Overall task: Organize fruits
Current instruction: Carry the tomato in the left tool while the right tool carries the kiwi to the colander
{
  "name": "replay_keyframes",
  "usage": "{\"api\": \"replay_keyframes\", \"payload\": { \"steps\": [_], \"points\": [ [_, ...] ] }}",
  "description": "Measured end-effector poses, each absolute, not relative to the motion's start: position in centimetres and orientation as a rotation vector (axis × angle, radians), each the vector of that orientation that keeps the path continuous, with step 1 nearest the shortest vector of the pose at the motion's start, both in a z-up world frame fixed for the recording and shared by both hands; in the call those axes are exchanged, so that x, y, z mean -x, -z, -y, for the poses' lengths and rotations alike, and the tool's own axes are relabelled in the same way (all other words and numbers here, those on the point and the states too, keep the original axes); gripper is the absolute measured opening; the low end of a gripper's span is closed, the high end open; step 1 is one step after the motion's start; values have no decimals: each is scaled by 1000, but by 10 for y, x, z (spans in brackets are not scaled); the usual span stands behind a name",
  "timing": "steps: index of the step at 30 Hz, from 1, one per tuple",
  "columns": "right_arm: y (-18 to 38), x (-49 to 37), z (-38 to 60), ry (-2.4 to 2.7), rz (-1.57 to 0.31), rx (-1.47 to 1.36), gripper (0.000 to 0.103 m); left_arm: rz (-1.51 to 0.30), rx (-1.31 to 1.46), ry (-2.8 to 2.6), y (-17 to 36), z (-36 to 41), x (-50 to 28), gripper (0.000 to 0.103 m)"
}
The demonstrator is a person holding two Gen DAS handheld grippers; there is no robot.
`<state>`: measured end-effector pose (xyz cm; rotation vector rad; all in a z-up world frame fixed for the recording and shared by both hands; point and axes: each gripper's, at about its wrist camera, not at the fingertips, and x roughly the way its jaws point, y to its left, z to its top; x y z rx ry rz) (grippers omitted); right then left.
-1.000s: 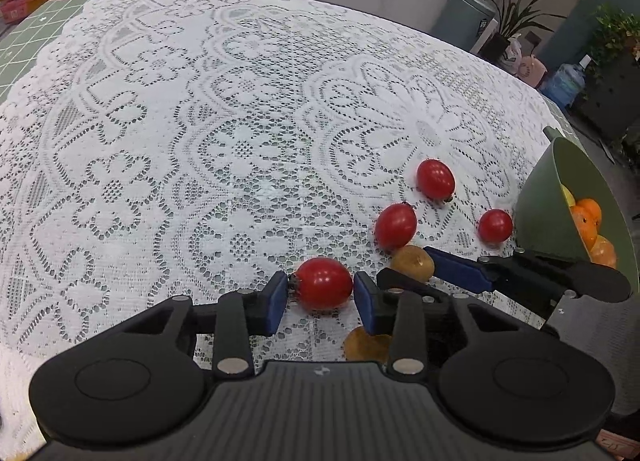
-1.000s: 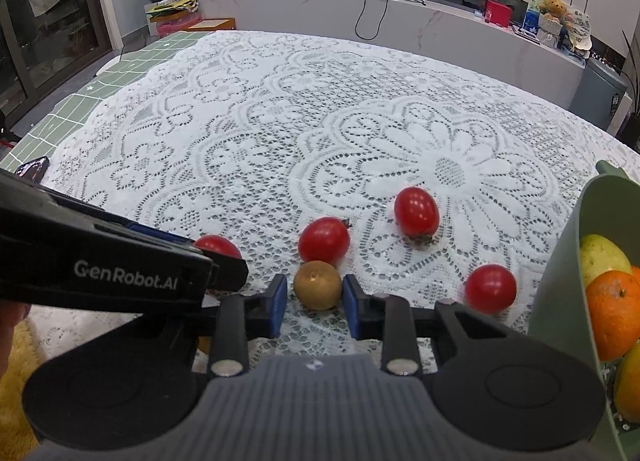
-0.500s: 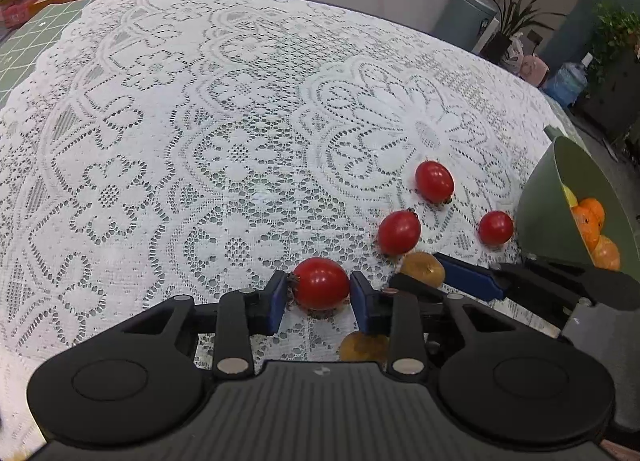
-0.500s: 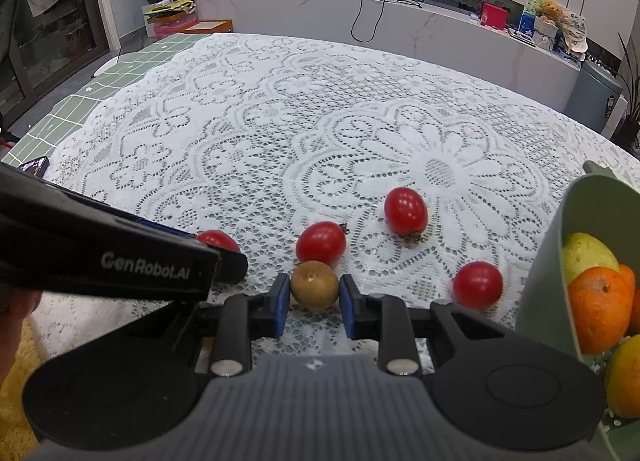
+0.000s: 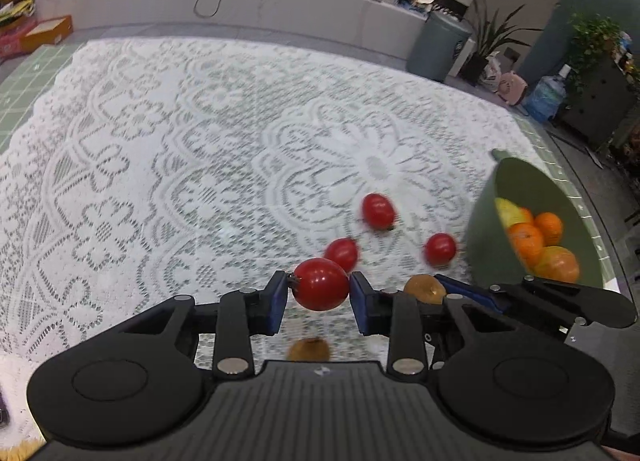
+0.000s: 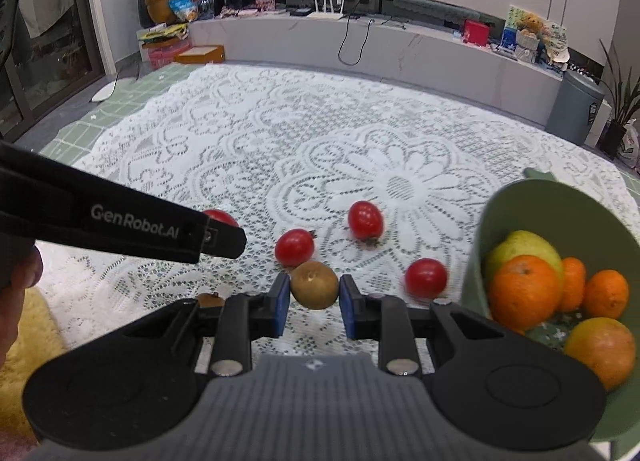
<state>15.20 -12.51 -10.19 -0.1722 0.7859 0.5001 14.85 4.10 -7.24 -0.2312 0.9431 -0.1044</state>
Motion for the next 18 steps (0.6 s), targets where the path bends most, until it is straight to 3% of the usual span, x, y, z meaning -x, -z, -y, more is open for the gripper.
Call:
{"api": "replay_keyframes", "payload": {
  "steps": [18],
  "points": [
    [55, -116, 197, -457, -674, 86, 23, -863, 136, 220, 21, 24, -121, 37]
  ]
}}
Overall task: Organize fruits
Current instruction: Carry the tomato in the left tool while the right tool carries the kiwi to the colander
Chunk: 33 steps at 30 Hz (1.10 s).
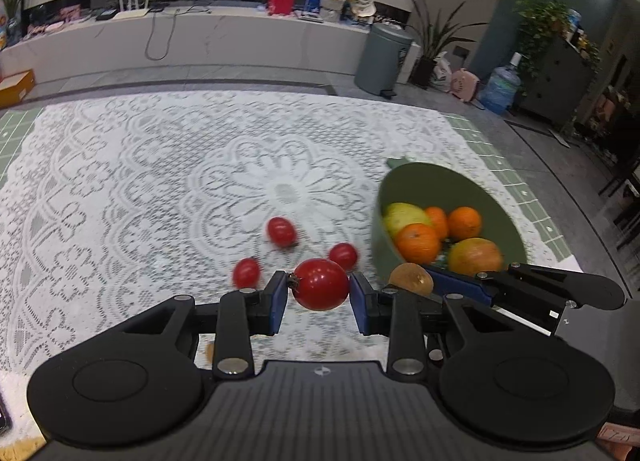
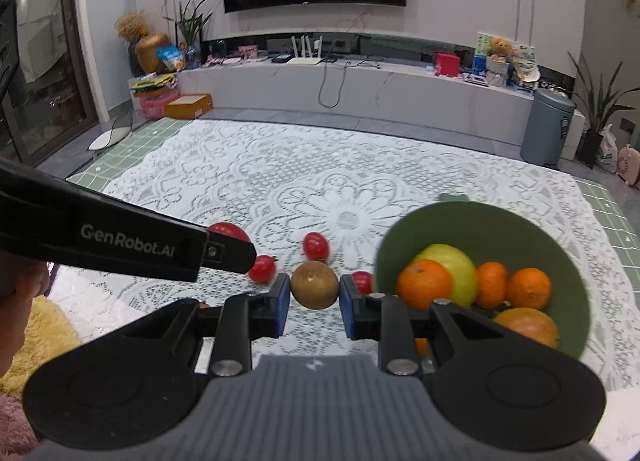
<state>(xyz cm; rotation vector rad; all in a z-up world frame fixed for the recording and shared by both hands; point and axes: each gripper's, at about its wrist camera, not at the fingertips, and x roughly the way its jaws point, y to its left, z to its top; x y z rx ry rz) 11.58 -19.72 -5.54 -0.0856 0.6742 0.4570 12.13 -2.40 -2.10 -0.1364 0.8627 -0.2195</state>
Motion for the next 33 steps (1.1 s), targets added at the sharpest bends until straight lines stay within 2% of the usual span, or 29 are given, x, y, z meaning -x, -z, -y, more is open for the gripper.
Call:
{"api": "replay_keyframes", "payload": {
  "steps": [21, 33],
  "points": [
    [45, -126, 277, -230, -651, 45, 23, -860, 50, 354, 14, 106, -137, 37],
    [64, -148, 289, -155, -700, 73, 23, -899, -2, 374, 29, 131, -159, 37]
  ]
}}
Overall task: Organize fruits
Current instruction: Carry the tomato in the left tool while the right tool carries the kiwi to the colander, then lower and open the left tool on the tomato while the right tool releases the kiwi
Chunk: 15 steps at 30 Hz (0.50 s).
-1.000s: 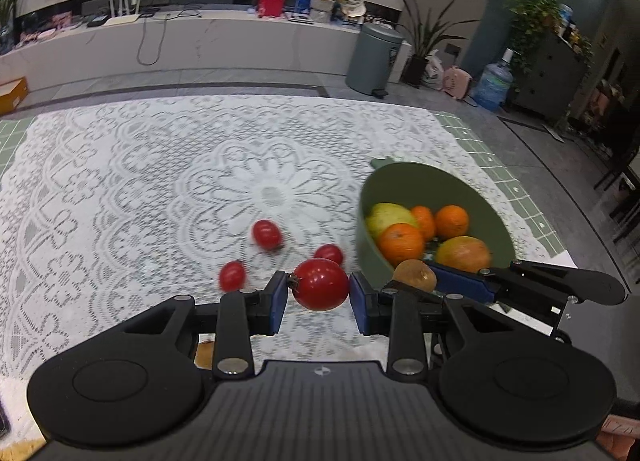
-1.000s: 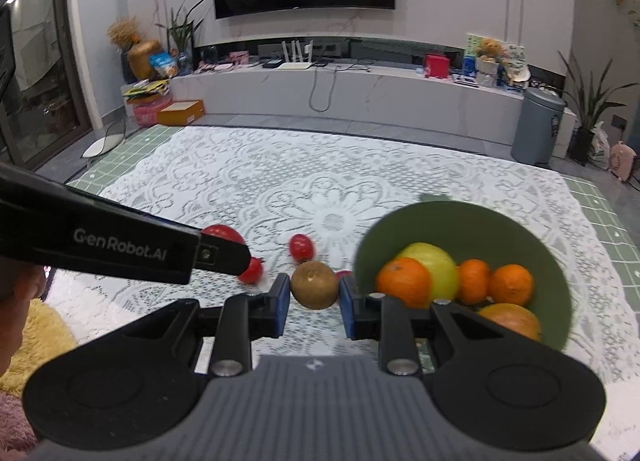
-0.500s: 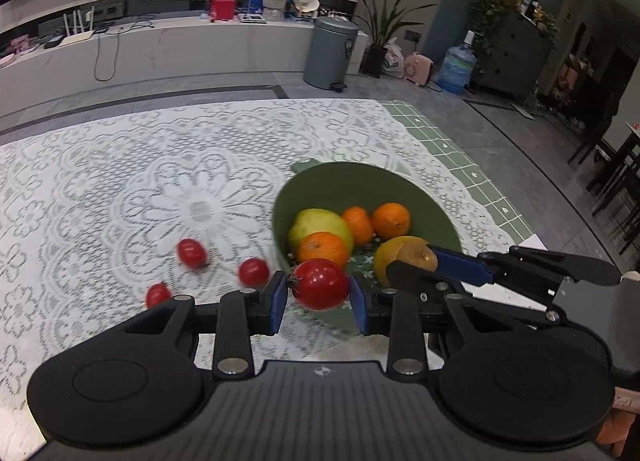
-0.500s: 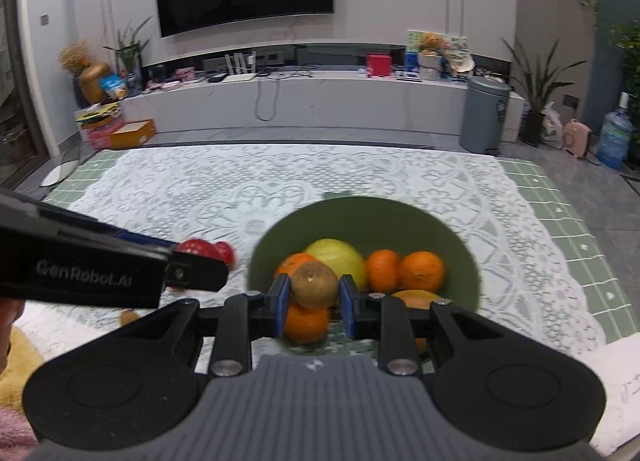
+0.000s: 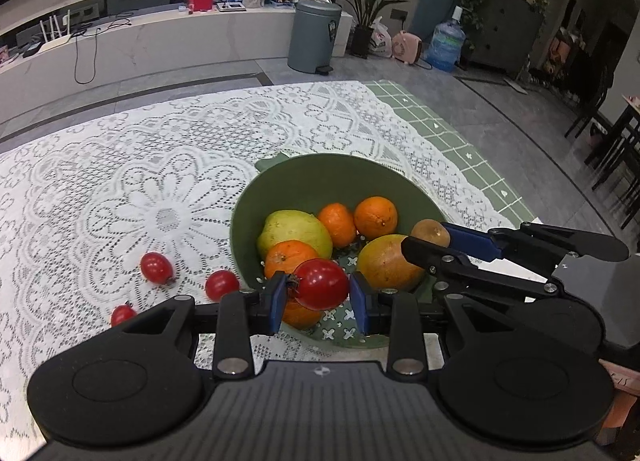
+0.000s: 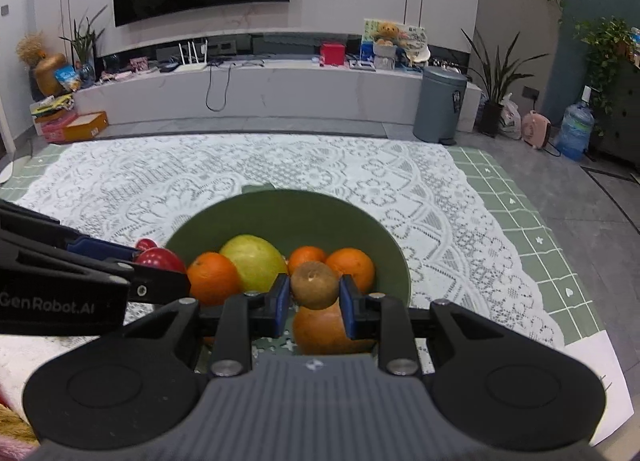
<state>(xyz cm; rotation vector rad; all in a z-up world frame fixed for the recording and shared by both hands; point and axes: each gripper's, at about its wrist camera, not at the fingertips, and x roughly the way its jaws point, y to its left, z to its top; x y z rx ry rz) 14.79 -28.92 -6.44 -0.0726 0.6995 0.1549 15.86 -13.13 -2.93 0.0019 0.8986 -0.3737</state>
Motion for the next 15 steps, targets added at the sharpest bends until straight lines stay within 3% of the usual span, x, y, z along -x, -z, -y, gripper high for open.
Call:
{"api": "replay_keyframes", "payload": {
  "steps": [15],
  "points": [
    [82, -166, 295, -134, -766, 31, 23, -945, -82, 375, 54, 144, -179, 37]
  ]
}}
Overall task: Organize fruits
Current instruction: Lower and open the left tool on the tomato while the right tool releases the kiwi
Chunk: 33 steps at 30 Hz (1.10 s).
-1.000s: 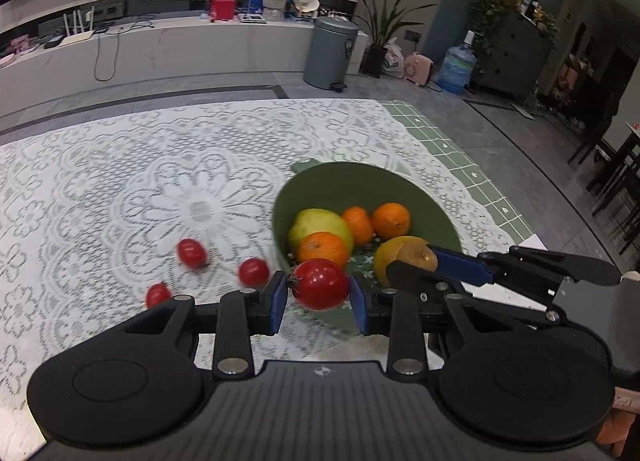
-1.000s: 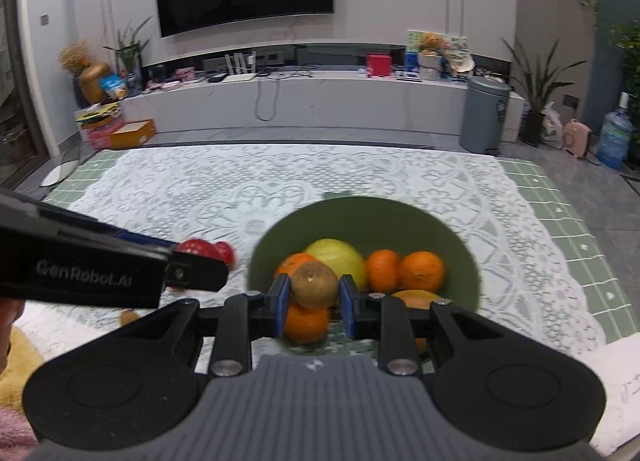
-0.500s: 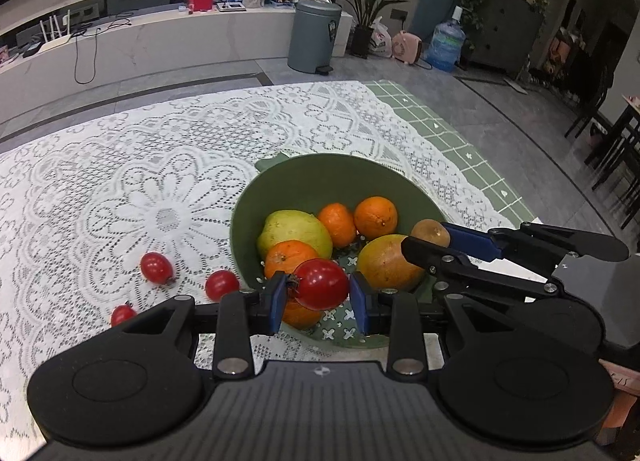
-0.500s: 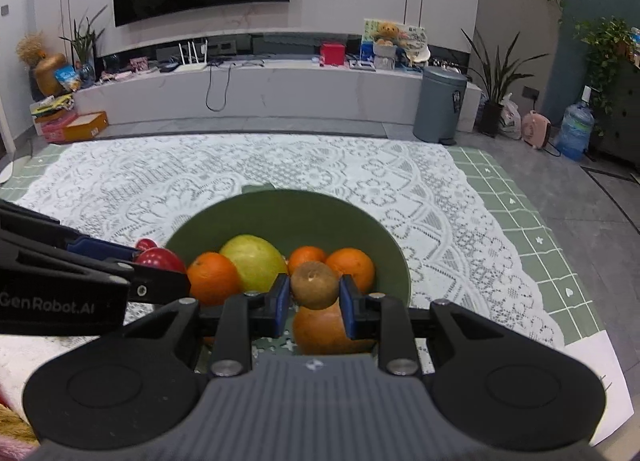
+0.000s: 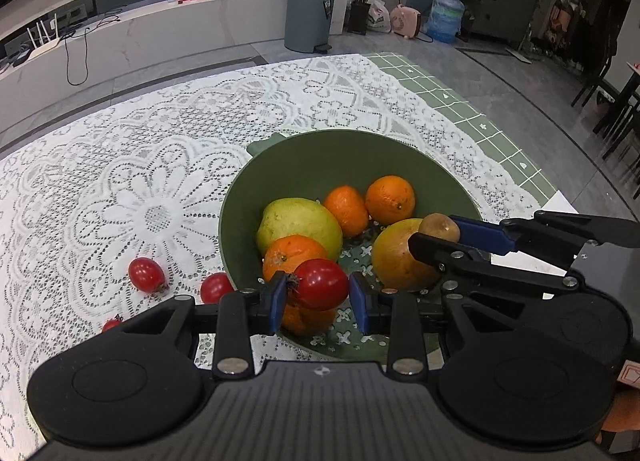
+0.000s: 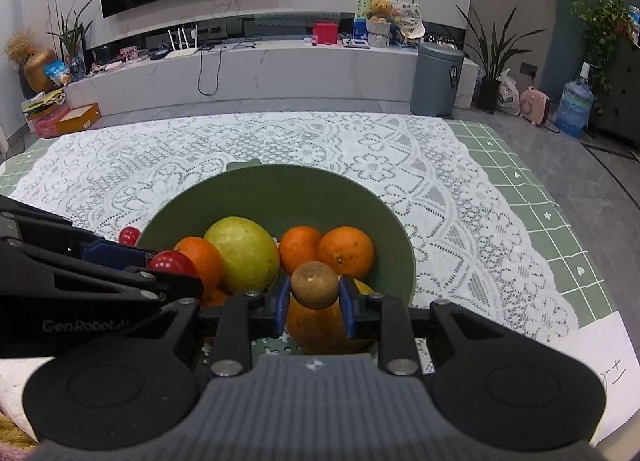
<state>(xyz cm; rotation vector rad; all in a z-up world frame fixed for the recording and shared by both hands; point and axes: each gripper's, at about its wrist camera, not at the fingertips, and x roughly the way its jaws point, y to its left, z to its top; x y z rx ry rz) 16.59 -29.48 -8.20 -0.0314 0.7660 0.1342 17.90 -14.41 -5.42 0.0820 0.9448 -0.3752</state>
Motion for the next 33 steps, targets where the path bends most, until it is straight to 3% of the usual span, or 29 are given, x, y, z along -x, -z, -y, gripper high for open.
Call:
{"api": "replay_keyframes", "payload": {
  "steps": [21, 33],
  "points": [
    [90, -174, 295, -128, -808, 26, 23, -985, -111, 414, 64, 143, -178, 37],
    [89, -173, 297, -125, -801, 10, 24, -962, -106, 425, 55, 140, -170, 47]
  ]
}}
